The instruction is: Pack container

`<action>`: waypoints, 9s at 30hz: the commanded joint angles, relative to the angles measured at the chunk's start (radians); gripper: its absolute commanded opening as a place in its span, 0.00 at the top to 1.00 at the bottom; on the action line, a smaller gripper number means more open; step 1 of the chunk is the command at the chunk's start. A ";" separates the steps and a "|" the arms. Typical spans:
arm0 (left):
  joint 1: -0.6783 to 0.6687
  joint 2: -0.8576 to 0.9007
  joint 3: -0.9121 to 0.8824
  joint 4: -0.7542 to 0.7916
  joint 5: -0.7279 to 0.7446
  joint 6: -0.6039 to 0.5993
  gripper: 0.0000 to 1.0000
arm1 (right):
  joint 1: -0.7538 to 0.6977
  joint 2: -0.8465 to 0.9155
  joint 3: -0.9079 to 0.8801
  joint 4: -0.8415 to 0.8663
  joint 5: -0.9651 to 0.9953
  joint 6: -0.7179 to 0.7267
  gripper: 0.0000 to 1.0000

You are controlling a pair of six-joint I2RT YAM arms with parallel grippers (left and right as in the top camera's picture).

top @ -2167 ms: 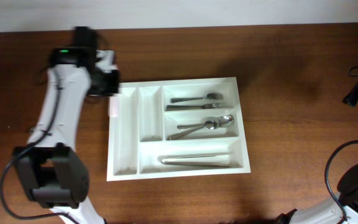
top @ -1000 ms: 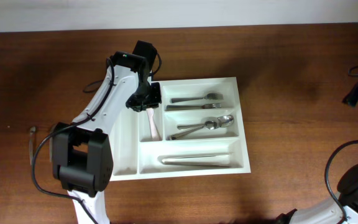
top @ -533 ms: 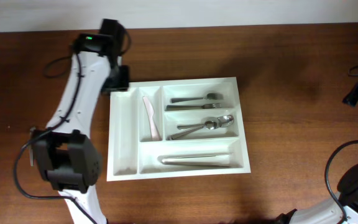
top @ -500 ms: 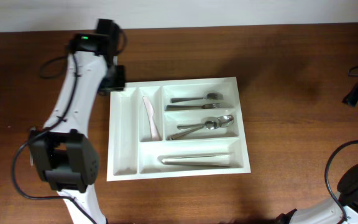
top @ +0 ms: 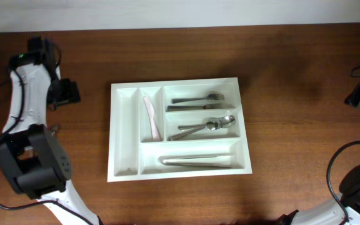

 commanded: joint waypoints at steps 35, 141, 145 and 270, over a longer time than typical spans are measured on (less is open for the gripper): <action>0.150 0.013 -0.301 0.169 0.125 0.352 0.04 | 0.001 -0.022 -0.005 0.000 -0.013 0.005 0.01; 0.129 0.063 0.058 -0.033 0.476 0.317 0.98 | 0.001 -0.022 -0.005 0.000 -0.013 0.005 0.01; 0.043 0.063 0.158 -0.098 0.503 0.283 0.98 | 0.001 -0.022 -0.005 0.000 -0.013 0.005 0.01; 0.340 0.303 0.152 -0.178 0.133 0.386 0.07 | 0.001 -0.022 -0.005 0.000 -0.013 0.005 0.01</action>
